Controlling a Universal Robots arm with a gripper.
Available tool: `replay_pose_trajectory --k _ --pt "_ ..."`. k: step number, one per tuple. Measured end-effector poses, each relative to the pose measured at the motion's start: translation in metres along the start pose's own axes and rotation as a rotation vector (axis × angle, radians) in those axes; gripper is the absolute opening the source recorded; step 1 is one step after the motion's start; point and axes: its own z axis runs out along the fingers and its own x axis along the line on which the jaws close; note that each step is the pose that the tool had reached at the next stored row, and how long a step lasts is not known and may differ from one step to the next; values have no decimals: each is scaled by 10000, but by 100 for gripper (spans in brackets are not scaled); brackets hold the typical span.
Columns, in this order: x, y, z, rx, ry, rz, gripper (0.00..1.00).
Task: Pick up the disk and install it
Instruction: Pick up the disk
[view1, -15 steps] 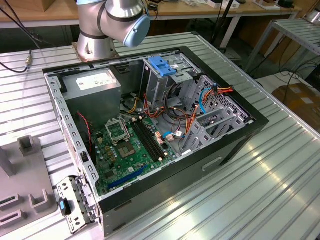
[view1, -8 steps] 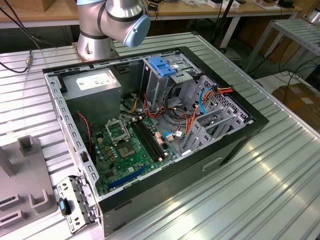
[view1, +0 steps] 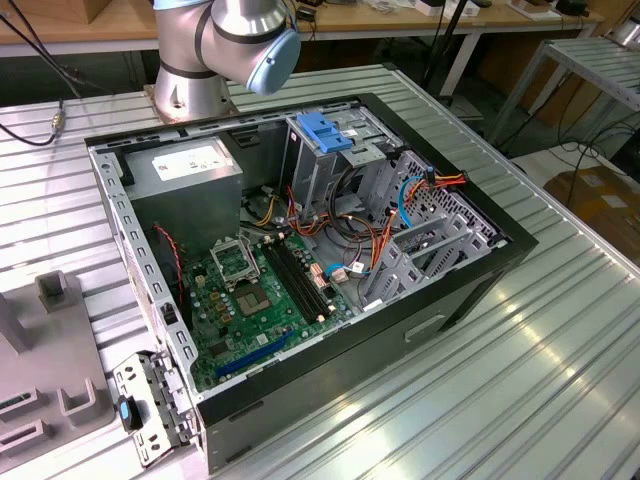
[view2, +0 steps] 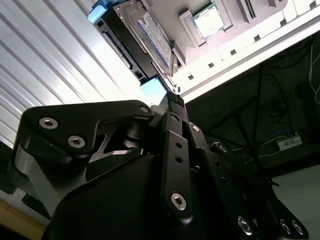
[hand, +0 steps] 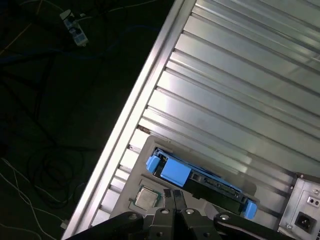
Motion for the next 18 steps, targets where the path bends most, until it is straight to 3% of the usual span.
replay_pose_trajectory --k 18 --pt "0 0 0 -21 43 -956 11"
